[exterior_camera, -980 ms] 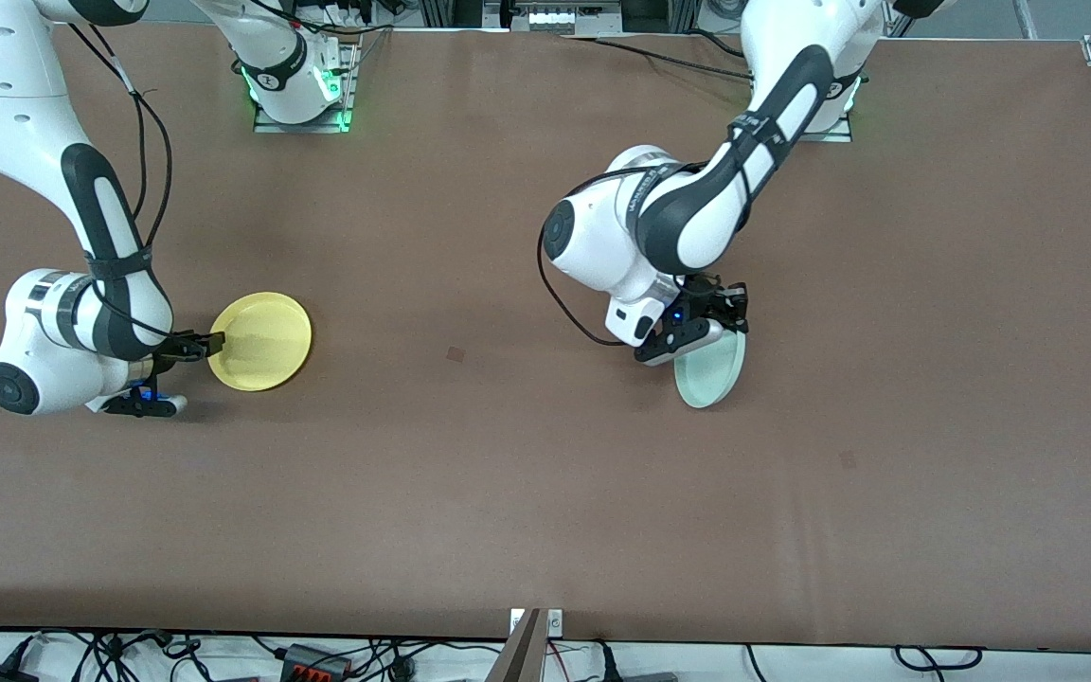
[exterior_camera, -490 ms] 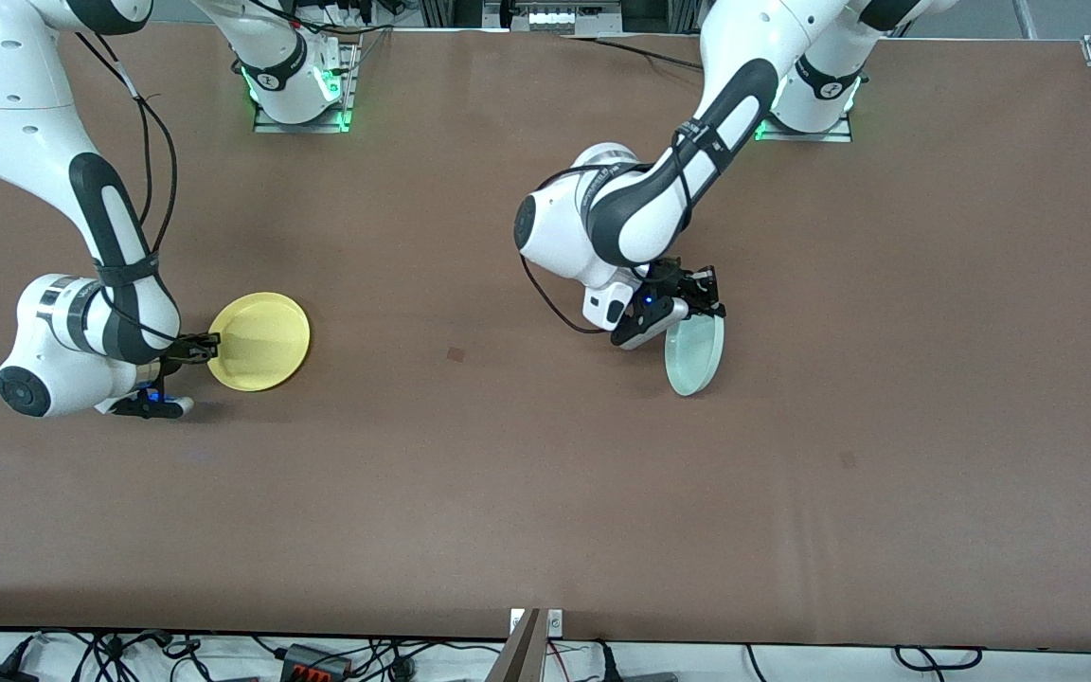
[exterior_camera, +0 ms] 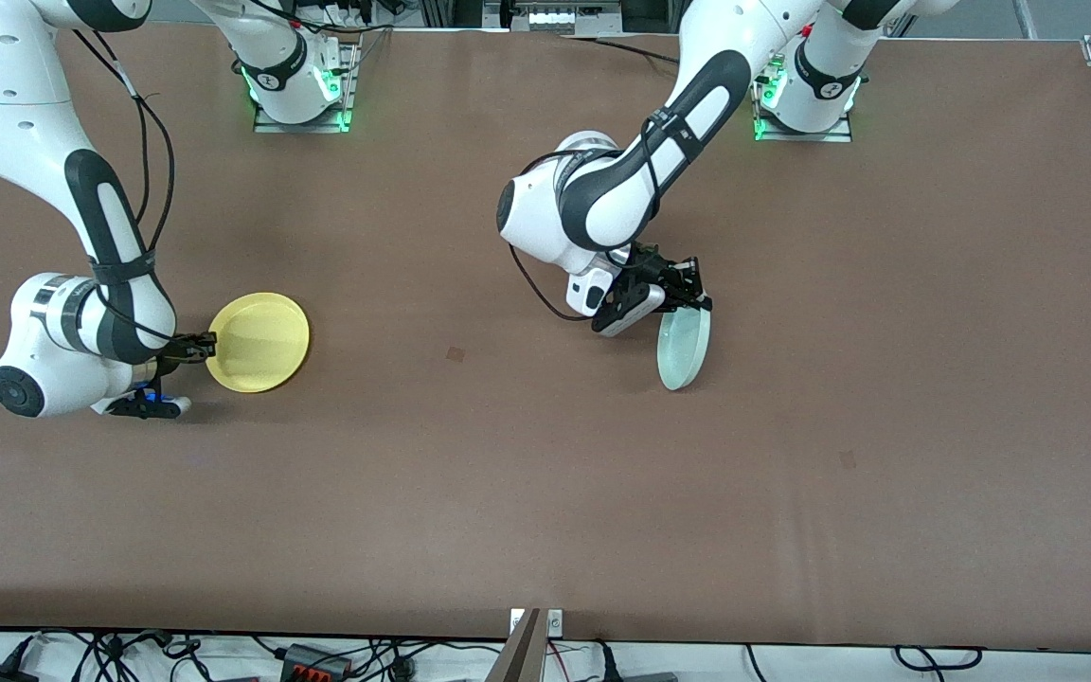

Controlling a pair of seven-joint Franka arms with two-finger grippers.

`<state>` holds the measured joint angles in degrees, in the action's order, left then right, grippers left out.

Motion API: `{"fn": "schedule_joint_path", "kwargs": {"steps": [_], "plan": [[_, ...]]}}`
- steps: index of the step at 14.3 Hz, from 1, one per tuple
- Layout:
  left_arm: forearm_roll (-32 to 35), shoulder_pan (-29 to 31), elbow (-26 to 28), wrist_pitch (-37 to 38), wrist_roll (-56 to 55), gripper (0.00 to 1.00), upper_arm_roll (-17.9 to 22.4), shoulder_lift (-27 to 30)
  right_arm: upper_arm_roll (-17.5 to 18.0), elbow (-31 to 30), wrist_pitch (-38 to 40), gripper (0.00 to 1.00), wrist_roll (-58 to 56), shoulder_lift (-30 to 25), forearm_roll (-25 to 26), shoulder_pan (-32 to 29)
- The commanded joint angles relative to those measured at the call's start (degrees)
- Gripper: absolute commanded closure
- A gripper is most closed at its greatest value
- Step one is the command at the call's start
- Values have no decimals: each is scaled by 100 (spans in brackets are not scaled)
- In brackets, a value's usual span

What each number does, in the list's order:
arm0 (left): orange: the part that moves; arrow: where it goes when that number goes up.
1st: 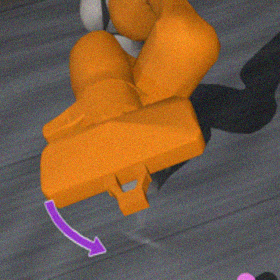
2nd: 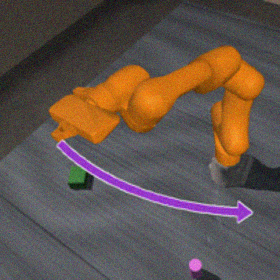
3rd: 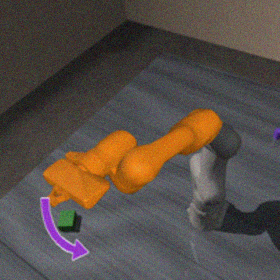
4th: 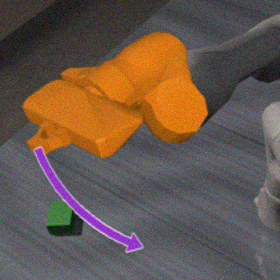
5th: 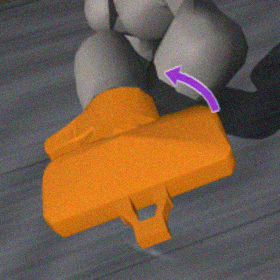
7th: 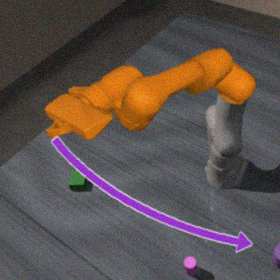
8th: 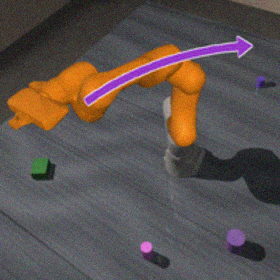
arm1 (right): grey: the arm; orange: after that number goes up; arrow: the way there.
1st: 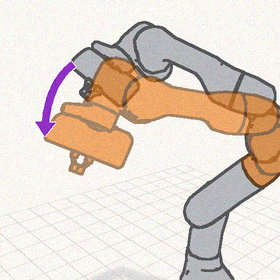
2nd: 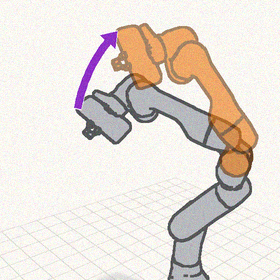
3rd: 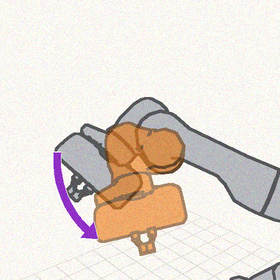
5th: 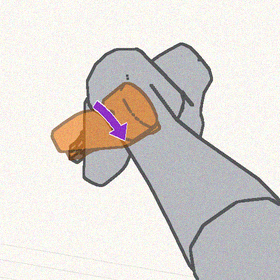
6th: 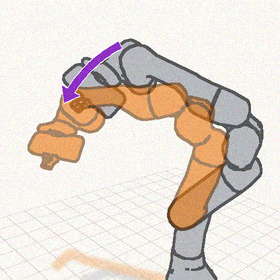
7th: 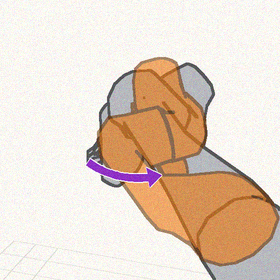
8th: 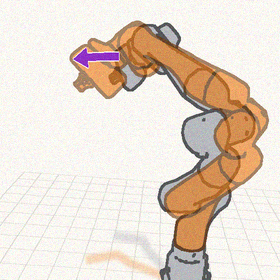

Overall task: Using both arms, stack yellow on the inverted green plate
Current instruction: 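Invert the green plate with the left gripper while the right gripper lifts yellow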

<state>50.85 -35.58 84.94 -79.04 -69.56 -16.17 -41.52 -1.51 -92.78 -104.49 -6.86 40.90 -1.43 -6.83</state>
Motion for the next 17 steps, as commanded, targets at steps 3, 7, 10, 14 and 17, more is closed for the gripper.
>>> {"fn": "schedule_joint_path", "kwargs": {"steps": [3, 7, 10, 14, 17], "plan": [[4, -71, -127, -987, -180, 20, 9, -251, 10, 85, 630, 100, -325, -661, -41, -134], [-118, -19, -145, -2034, -277, 0, -44, -208, 28, 129, 763, 100, -491, -846, -24, -187], [-556, 42, -145, -3454, -696, 0, -44, -190, 10, 243, 790, 100, -834, -864, -15, -300], [-875, 140, -101, -4523, -910, 0, -53, -172, 19, 366, 816, 100, -852, -908, -15, -292], [-918, 297, -5, -5109, -901, 0, -53, -208, 45, 507, 1026, 100, -922, -952, -24, -283]]}}
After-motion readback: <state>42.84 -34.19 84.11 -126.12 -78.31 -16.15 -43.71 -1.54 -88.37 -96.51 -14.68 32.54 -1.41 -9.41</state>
